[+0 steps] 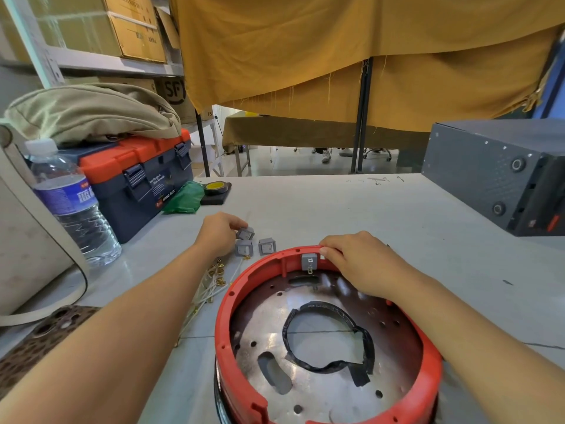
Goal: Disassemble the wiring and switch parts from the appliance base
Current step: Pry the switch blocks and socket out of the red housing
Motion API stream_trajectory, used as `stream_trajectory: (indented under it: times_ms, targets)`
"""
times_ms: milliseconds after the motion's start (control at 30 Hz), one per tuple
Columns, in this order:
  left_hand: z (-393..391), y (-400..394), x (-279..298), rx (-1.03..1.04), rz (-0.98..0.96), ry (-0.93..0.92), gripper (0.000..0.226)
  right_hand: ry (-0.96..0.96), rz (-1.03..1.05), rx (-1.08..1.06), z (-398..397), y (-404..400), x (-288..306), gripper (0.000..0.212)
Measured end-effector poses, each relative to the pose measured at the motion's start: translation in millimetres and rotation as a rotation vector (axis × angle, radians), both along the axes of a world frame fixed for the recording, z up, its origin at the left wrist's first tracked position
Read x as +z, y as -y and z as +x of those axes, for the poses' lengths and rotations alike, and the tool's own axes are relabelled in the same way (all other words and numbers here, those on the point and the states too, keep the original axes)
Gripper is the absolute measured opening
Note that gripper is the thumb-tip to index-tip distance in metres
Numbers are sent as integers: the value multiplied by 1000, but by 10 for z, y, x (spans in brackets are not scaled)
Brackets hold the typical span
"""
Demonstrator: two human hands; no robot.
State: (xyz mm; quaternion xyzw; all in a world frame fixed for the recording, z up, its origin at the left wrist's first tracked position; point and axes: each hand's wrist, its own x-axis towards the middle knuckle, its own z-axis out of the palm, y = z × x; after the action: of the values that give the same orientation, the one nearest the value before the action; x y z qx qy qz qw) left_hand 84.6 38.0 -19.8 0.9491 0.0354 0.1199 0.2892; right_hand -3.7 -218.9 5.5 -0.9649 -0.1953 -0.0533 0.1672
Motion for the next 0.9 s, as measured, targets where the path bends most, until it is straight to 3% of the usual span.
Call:
stream_trajectory:
  times_ms: [100, 567, 733, 900]
  targets:
    - [4, -13, -4, -4, 21, -50, 44, 4, -2, -3, 4, -3, 2, 29]
    - [-146, 30, 166, -49, 70, -21, 41, -15, -3, -10, -39, -9, 14, 31]
    - [-403, 262, 436, -230, 67, 28, 20, -16, -19, -31, -70, -21, 37, 32]
    - [-734, 606, 552, -446, 101, -54, 18, -6, -38, -61, -105, -28, 53, 32]
